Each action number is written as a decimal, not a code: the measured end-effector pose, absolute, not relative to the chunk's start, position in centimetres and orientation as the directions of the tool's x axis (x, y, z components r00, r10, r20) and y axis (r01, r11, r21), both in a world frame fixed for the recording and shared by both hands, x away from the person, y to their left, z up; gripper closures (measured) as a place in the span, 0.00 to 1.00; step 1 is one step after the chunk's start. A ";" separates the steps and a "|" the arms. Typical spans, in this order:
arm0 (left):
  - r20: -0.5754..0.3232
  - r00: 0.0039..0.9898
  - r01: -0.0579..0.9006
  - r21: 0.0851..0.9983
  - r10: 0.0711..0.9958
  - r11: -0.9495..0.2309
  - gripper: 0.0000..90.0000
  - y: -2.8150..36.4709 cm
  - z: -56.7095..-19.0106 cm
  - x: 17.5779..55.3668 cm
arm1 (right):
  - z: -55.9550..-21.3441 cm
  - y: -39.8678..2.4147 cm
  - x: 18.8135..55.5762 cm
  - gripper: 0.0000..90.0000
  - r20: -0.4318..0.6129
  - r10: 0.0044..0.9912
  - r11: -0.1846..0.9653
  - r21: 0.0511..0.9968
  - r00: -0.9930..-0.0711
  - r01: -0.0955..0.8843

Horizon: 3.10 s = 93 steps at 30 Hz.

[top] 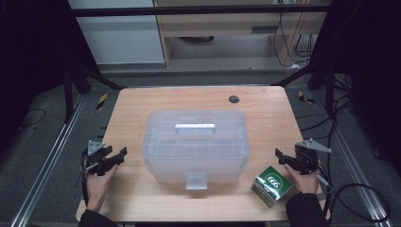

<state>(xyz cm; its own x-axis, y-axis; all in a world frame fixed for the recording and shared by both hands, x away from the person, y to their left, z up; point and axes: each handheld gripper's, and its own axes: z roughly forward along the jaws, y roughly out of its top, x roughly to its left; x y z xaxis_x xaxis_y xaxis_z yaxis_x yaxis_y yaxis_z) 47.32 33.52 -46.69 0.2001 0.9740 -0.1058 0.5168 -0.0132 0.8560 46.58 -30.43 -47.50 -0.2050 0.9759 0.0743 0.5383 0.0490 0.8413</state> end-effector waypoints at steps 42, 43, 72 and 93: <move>0.036 0.461 0.347 0.912 0.887 -0.217 0.39 32.3 -35.3 48.6 | -45.6 -29.9 46.0 0.27 0.097 0.964 0.025 0.893 -0.248 0.449; 0.036 0.473 0.348 0.910 0.880 -0.224 0.40 32.2 -35.0 48.6 | -45.6 -29.9 46.0 0.27 0.094 0.964 0.029 0.894 -0.250 0.448; 0.256 0.723 0.177 0.828 0.641 -0.531 0.48 26.4 -28.6 48.6 | -45.8 -29.2 46.4 0.32 0.077 0.951 0.082 0.873 -0.301 0.481; 0.343 0.788 0.101 0.747 0.511 -0.657 0.48 21.9 -28.8 48.6 | -45.5 -29.0 46.4 0.35 0.090 0.948 0.071 0.874 -0.304 0.480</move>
